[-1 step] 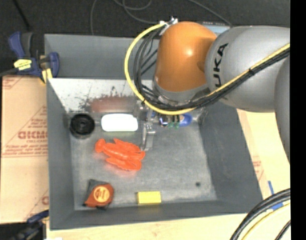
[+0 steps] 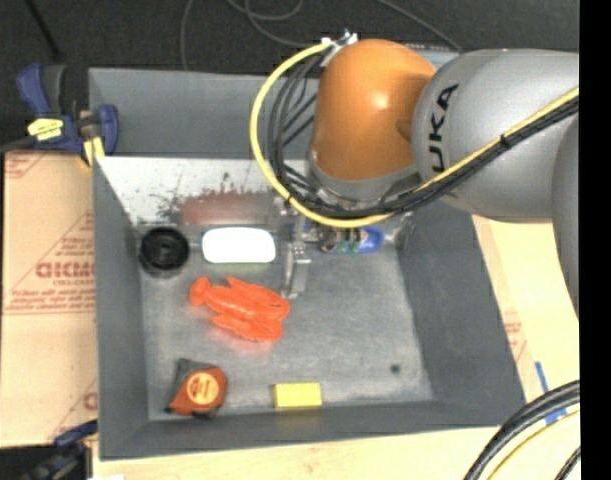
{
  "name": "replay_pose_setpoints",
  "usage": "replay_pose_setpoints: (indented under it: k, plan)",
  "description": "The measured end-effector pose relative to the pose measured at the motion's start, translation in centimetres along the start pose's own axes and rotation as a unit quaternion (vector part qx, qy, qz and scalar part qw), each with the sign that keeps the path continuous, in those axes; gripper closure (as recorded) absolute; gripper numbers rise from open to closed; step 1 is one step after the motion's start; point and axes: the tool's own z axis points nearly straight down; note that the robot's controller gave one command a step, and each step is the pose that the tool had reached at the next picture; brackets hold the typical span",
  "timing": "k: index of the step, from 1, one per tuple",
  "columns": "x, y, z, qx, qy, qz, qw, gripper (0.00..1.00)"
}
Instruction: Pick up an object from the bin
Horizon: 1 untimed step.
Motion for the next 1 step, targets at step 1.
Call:
replay_pose_setpoints:
  k: [1]
  plan:
    - [-1.52, 0.59, 4.32, 0.001, -0.0039, -0.028, 0.9996, 0.00]
